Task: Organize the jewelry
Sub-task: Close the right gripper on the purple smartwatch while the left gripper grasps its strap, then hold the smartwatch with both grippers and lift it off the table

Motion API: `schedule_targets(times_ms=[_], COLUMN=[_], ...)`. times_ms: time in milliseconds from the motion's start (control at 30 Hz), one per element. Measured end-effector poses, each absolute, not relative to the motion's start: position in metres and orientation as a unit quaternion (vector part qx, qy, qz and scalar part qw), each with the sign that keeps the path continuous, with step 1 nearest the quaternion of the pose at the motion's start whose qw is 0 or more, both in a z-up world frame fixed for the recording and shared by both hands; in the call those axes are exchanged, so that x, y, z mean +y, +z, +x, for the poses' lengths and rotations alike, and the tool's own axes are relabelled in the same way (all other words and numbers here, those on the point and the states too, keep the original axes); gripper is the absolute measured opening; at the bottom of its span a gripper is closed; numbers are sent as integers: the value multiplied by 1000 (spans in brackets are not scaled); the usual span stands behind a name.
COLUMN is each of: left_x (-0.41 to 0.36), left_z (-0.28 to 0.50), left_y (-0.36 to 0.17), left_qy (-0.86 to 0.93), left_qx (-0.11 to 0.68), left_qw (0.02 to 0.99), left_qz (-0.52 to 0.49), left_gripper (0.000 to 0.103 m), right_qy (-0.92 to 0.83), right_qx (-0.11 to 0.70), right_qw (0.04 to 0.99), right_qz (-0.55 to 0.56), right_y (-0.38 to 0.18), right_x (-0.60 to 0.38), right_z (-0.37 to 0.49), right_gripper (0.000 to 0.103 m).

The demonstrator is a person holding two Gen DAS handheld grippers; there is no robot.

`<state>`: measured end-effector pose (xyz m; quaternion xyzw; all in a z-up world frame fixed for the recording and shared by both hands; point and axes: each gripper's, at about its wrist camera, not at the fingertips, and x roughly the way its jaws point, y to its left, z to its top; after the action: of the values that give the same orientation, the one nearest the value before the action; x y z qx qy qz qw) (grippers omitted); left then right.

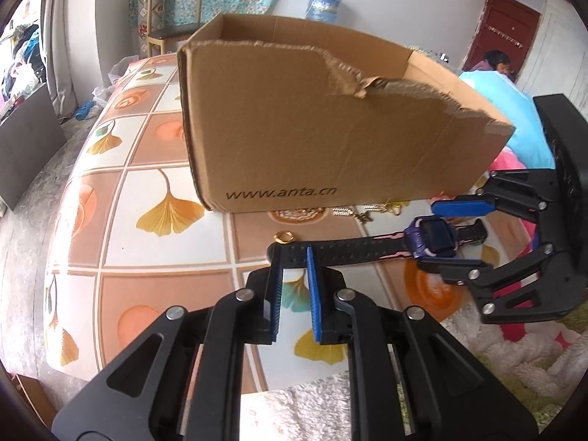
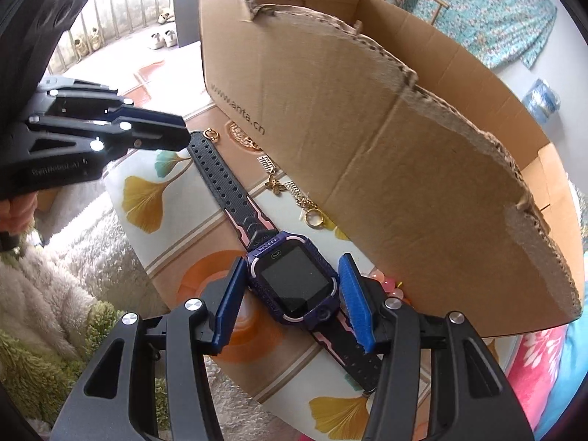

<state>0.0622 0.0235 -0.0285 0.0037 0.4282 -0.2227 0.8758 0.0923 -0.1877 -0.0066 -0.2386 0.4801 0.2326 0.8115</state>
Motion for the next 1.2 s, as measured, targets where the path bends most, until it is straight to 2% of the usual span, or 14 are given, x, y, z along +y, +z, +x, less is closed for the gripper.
schedule_targets(times_ms=[533,700,767,867,967,1000,1033,1067,1200], left_x=[32,40,42,45,48,48,49,50,53], left_z=[58,55,53,52,53,55,56,57,60], left_y=[-25,-25,-25,-24,-24,-25,-26,-27,-29], left_qy=[-200,-197,-197,-202,-212,-215,-219,-224,-236], left_qx=[434,435,435,435,438,439,441,444,452], left_qw=[878,879,878,877,873,871,869,866,857], left_qz=[-5,-10,-13,-22,-35,-40,-44,-50,-72], left_gripper=[12,12,12,12,12,12,13,15,24], right_qy=[319,334,335,339,336,336,336,335,329], right_qx=[473,488,492,506,506,506,507,514,516], right_qw=[798,781,778,772,775,777,778,776,780], right_qz=[-196,-203,-200,-180,-172,-165,-158,-145,-129], right_y=[6,-4,-4,-2,-1,0,0,1,1], right_x=[-138,-122,-119,-119,-122,-124,-129,-134,-142], right_z=[97,102,114,125,125,126,126,127,132], right_gripper=[50,38,37,26,23,20,5,2,2])
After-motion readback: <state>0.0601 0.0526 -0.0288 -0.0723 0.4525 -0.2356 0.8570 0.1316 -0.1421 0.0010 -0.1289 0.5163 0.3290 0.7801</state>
